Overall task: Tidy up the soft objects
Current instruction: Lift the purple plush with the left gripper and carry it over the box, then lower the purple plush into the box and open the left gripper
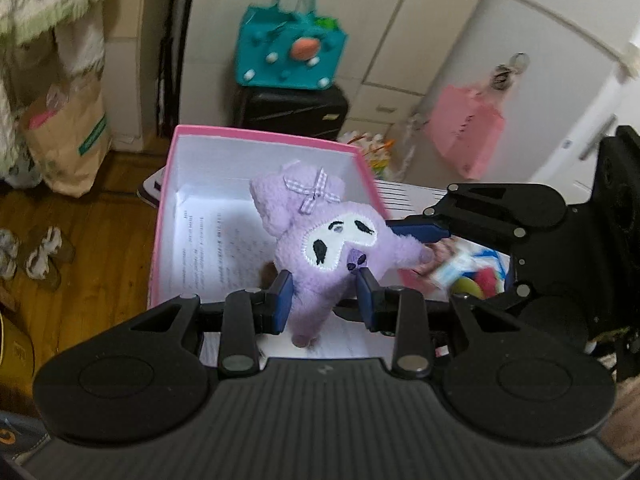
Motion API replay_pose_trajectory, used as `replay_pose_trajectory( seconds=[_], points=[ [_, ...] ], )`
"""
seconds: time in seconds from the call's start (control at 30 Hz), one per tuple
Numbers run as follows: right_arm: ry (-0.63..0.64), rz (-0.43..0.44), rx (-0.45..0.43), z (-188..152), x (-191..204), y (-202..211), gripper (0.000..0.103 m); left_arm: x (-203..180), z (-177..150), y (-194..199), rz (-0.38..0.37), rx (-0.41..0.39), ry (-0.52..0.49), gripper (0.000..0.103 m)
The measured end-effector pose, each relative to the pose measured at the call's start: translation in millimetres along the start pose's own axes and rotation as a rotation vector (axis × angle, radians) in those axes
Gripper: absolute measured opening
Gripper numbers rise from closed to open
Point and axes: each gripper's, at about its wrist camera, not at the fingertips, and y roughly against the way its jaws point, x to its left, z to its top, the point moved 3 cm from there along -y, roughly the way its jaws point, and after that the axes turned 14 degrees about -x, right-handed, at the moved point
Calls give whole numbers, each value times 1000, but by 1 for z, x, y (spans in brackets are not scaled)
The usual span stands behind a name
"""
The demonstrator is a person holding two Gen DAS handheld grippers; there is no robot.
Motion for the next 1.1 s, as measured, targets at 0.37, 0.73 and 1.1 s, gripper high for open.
replay_pose_trajectory(
  seconds=[0.37, 0.73, 1.1],
  points=[
    [-154, 21, 165, -10, -54, -90, 59, 32, 20, -76, 111, 135, -28, 32],
    [-183, 31, 238, -15, -57, -119, 58, 36, 16, -81, 172, 125, -93, 32],
    [-73, 28, 252, -16, -50, -115, 65, 34, 12, -57, 214, -6, -214, 56]
  ],
)
